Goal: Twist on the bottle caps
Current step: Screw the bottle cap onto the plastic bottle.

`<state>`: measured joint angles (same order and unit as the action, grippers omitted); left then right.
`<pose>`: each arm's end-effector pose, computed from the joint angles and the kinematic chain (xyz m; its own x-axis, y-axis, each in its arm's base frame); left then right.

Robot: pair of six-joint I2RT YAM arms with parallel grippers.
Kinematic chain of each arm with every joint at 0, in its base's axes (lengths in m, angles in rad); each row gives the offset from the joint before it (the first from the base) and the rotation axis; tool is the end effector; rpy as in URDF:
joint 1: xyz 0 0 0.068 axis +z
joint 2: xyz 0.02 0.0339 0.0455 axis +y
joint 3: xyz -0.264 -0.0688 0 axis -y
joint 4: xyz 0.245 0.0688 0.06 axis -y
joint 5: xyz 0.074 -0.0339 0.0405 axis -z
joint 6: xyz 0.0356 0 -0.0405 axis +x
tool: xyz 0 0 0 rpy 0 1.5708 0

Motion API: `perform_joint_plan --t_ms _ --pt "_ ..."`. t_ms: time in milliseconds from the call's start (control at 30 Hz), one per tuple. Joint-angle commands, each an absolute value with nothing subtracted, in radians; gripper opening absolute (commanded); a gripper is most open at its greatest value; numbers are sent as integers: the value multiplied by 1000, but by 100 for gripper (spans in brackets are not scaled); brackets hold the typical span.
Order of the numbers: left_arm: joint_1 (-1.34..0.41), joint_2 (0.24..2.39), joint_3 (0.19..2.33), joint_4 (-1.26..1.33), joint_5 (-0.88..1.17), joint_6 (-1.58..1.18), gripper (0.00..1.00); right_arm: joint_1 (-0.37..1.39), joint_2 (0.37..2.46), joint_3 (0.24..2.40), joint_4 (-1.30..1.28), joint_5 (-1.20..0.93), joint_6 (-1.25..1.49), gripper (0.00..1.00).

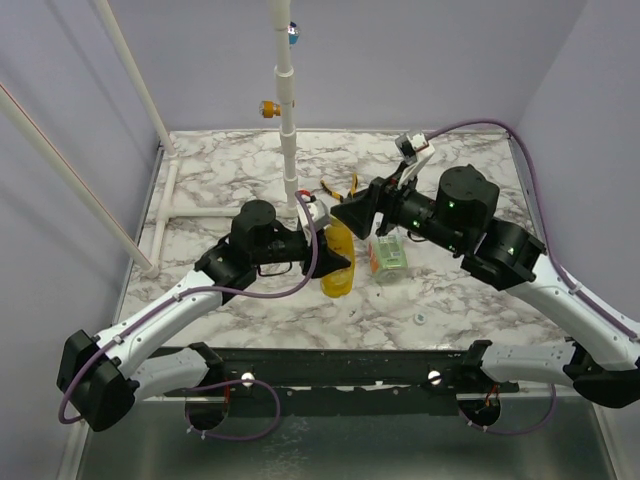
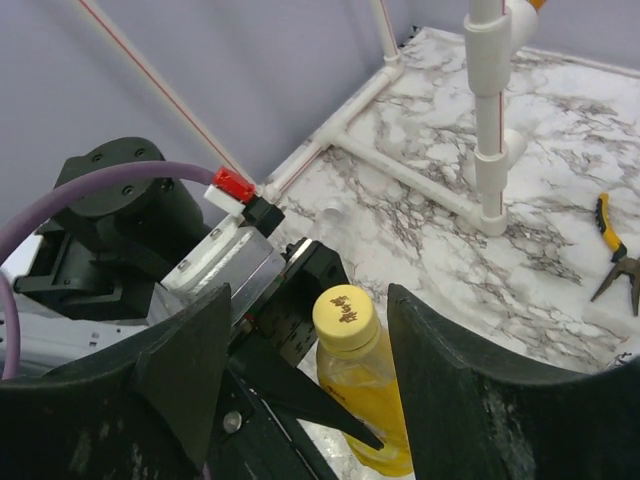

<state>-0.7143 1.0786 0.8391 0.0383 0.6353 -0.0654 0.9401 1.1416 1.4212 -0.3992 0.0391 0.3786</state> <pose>0.1736 -0.1785 0.3258 -0.2138 0.1158 -0.9700 0.9547 0.2353 -0.1824 0.1414 0.1913 0.4658 -0.3552 0.1398 -0.9243 -0.7026 0.6123 0.3626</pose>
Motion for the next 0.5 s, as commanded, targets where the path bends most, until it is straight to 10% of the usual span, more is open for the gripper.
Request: perform_joint_plan --t_ms 0,467 --pt "-709 1039 827 2 733 -77 0 948 1122 1408 -390 -62 319 68" --pt "-663 995 811 -66 768 -54 0 443 1176 1299 -133 -958 409 73"
